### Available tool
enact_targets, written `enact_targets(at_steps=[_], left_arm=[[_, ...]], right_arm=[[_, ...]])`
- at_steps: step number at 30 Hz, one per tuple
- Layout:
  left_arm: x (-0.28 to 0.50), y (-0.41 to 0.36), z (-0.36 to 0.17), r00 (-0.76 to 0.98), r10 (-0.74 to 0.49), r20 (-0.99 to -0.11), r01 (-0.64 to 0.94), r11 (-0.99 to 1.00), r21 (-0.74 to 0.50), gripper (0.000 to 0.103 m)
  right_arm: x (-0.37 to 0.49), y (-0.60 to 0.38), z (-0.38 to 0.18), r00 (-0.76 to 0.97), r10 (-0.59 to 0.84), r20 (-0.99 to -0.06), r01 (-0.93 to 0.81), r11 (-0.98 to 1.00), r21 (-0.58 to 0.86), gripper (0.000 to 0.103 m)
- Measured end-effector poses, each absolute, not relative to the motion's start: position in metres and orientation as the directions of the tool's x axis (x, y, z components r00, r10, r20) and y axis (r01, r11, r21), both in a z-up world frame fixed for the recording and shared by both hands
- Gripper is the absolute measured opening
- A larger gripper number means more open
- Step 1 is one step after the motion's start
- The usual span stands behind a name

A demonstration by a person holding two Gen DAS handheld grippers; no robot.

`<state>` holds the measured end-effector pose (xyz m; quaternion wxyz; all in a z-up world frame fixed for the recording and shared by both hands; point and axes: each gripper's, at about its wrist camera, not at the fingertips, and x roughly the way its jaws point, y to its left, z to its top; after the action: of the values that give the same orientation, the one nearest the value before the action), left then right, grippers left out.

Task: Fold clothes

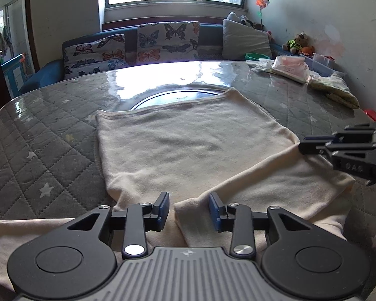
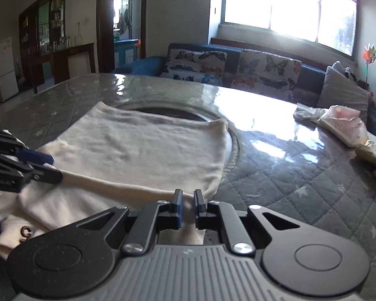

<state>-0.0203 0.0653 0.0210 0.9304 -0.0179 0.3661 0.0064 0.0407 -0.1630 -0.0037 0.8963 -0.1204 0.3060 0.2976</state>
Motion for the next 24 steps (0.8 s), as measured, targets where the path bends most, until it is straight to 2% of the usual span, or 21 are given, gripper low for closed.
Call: enact_targets(at_steps=[5,10,11,12,13,24], left_arm=[[-0.042,0.085,0.032,0.753,0.04,-0.656,-0.085,0.996,-0.038,0.046],[-0.065,0.11,0.033,0.746,0.113,-0.657,-0.182,0.983,-0.037,0.047],[-0.07,0.115,0.033,0.743,0.128,-0.657,-0.202,0.979,-0.037,0.048],[-0.075,0.12,0.033,0.74,0.144,-0.657,-0.222,0.974,-0.037,0.049],[-0.079,0.126,0.033,0.737,0.163,-0.656,-0.246,0.969,-0.036,0.049],[-0.123,0.188,0.033,0.688,0.326,-0.648,-0.465,0.884,-0.048,0.054]], right_arm=[[0.035,-0.162,0.002,0.628,0.479,-0.613,-0.622,0.782,-0.026,0.011],[0.013,-0.137,0.007,0.554,0.559,-0.617,-0.719,0.695,-0.015,0.012],[0.009,-0.129,0.008,0.532,0.578,-0.619,-0.742,0.67,-0.011,0.016],[0.005,-0.123,0.008,0.514,0.593,-0.62,-0.761,0.648,-0.011,0.023],[0.0,-0.114,0.008,0.494,0.61,-0.619,-0.783,0.622,-0.011,0.026],[-0.014,-0.04,-0.004,0.406,0.659,-0.633,-0.857,0.515,-0.013,0.025]])
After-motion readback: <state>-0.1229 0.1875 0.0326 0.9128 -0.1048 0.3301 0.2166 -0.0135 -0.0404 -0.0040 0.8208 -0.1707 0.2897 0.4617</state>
